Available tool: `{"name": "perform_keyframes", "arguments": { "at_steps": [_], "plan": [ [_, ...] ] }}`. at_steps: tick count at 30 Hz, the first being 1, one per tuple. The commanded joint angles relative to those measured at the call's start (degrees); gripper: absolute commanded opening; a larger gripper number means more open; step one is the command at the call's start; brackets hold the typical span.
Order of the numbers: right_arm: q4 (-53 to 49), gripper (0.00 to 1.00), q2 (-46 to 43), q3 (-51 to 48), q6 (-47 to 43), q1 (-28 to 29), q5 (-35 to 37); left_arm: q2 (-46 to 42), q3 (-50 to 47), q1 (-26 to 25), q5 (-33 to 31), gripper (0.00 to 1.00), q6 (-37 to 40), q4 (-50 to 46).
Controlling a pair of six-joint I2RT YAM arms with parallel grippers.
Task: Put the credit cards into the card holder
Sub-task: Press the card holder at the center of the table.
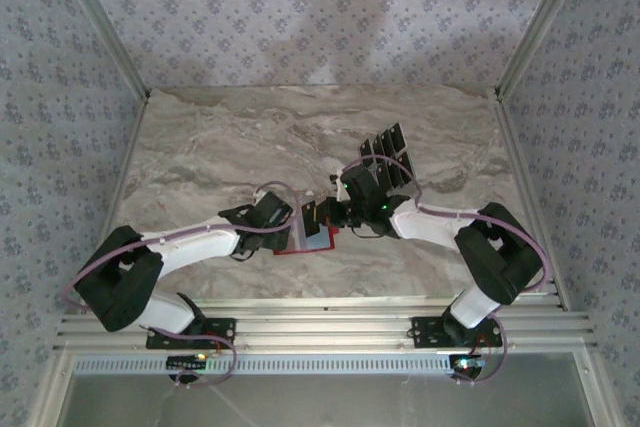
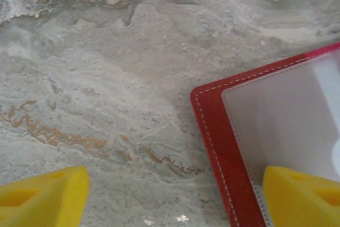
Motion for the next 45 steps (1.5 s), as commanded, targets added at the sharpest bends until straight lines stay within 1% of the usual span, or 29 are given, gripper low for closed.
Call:
{"name": "perform_keyframes", "arguments": {
  "at_steps": [1, 9, 16, 23, 27, 31, 35, 40, 45],
  "plan": [
    [2.3, 0.00, 0.8, -1.0, 0.8, 0.5, -0.7, 0.5, 0.0, -0.3, -3.2, 0.85, -1.9, -3.8],
    [5.7, 0.00, 1.3, -2.7, 0.7, 0.8, -1.3, 2.4, 0.6, -0.3, -3.8, 0.84, -2.9, -4.9],
    [8.0, 0.00, 2.6, -3.3, 0.7, 1.0, -1.9, 1.7, 1.3, -0.3, -4.3, 0.84, -3.4, -5.5],
    [8.6, 0.00, 4.2, -3.2, 0.8, 0.9, -2.3, -2.6, 2.6, -0.8, -1.7, 0.85, -2.8, -3.7],
    [8.5, 0.00, 4.7, -3.5, 0.7, 0.8, -2.0, -1.1, 2.7, -0.9, 0.4, 0.85, -2.5, -1.5],
    [8.6, 0.00, 5.1, -4.1, 0.9, 0.4, -1.8, 1.6, 2.6, -1.2, 0.8, 0.85, -2.2, -1.0],
    [8.6, 0.00, 5.1, -4.7, 1.0, 0.1, -1.6, 2.7, 2.3, -1.4, -0.2, 0.85, -3.0, -2.3],
    [8.7, 0.00, 5.3, -5.4, 1.2, -0.3, -1.2, 3.9, 3.4, -1.4, -3.5, 0.84, -5.0, -7.4],
    [8.7, 0.00, 5.7, -5.5, 1.6, -0.6, -1.0, 4.9, 3.9, -1.4, -4.6, 0.84, -5.6, -8.7]
  ]
}}
